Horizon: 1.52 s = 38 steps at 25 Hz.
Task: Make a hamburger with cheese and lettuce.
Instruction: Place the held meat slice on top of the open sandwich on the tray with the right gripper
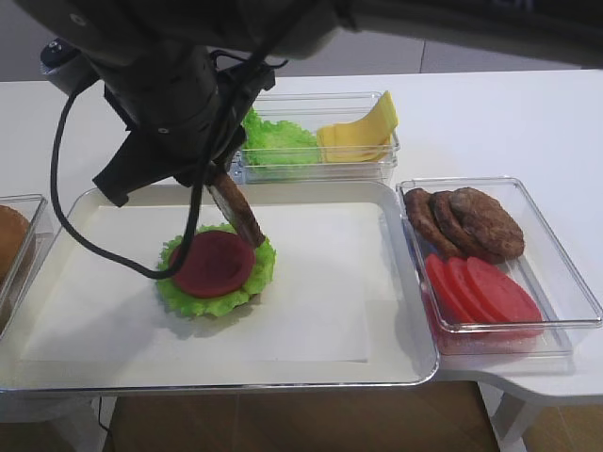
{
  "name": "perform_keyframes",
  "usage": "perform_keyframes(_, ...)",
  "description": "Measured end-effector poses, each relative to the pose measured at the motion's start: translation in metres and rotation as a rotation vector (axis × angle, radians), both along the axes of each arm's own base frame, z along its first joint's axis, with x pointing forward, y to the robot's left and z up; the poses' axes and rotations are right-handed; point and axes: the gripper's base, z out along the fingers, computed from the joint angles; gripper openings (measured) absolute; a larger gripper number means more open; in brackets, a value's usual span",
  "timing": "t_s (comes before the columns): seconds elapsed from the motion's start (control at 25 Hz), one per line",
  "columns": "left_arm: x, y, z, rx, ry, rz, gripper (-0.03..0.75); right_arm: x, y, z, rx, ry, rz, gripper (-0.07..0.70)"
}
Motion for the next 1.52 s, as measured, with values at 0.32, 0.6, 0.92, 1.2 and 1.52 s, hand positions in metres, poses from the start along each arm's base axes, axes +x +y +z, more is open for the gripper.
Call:
perform_keyframes(0.32, 0.0, 0.0, 0.0, 0.0, 0.0, 0.0, 0.382, -0.0002, 0.0016, -0.0038, -0.028, 0.012, 0.046, 0.094)
perform_keyframes(0.6, 0.0, 0.0, 0.0, 0.0, 0.0, 0.0, 0.382, 0.0002, 0.0034, -0.0086, -0.037, 0.023, 0.051, 0.094)
perform_keyframes(0.92, 0.0, 0.0, 0.0, 0.0, 0.0, 0.0, 0.382, 0.0001, 0.0035, -0.0087, -0.036, 0.024, 0.051, 0.094)
perform_keyframes(1.2, 0.0, 0.0, 0.0, 0.0, 0.0, 0.0, 0.382, -0.0001, 0.0036, -0.0088, -0.035, 0.027, 0.051, 0.107)
perform_keyframes(1.52, 0.0, 0.0, 0.0, 0.0, 0.0, 0.0, 0.382, -0.0023, 0.0048, -0.01, -0.019, 0.054, 0.051, 0.173)
